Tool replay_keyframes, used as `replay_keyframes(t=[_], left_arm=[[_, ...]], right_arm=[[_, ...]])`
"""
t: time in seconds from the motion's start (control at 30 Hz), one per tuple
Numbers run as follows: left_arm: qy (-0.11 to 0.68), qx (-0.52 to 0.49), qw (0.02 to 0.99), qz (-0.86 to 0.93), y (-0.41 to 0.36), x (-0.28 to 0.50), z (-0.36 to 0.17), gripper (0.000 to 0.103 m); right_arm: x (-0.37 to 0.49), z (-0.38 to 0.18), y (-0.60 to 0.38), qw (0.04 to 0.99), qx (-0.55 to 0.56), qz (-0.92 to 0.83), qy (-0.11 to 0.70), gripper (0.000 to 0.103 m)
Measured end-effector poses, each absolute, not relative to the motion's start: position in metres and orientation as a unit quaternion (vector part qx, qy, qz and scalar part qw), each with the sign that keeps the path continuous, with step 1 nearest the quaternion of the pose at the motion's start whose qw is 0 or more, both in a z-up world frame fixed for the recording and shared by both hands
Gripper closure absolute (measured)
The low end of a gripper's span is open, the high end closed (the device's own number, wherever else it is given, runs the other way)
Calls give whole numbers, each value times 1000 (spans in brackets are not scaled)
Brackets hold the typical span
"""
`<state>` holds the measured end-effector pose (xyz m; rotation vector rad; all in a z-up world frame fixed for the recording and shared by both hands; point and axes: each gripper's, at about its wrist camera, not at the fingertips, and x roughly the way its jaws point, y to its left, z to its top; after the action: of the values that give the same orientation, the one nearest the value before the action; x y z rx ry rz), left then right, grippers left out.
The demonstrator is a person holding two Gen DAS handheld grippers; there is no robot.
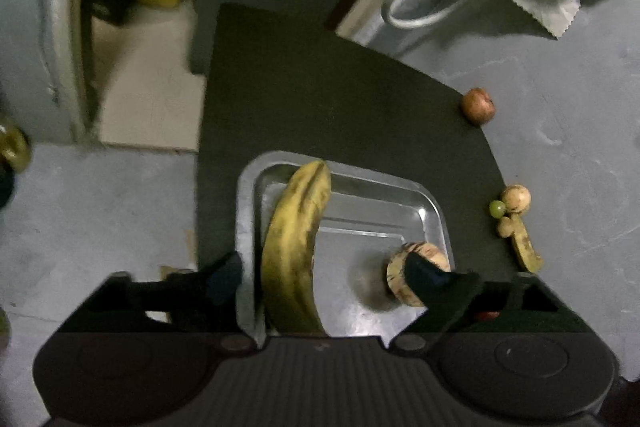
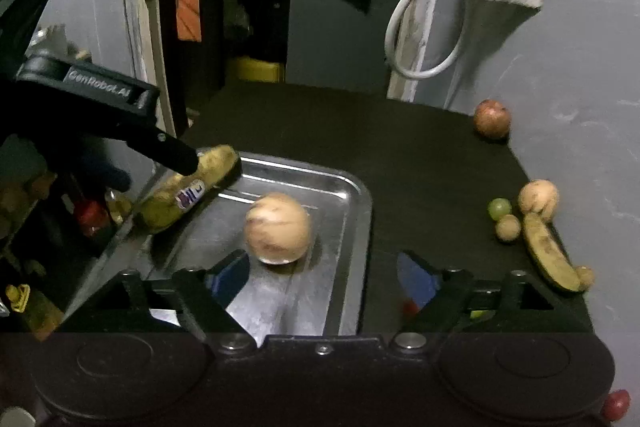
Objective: Organize fruits
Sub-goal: 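Carry melon and banana onto the metal tray while opening both tools, then move the right tool toward a red tomato while the left tool approaches a green grape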
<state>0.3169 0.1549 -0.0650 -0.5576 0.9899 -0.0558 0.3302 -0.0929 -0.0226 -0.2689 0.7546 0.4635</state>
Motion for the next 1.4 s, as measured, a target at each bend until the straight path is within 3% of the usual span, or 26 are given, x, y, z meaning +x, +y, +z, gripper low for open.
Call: replay_keyframes(t=[0.1,0.27,0.7,1.1,1.4], left_arm=[[452,-259,854,-10,150,295,-51,1],[452,-247,857,18,142,262,-40,1],[494,-166,853,20,86,183,-37,1],[529,-112,841,-16,26,177,-37,1],[527,-77,845,-43,-19,179,-35,1]], right_arm=[[317,-9,-107,900,-117,228,351,10],[298,7,-134,908,-96,228,339,1],[250,-3,-197,891,-87,247,372,1],[227,-12,-239,873,-107,268,392,1],[235,-13,-298,895,-35,166,413,1]])
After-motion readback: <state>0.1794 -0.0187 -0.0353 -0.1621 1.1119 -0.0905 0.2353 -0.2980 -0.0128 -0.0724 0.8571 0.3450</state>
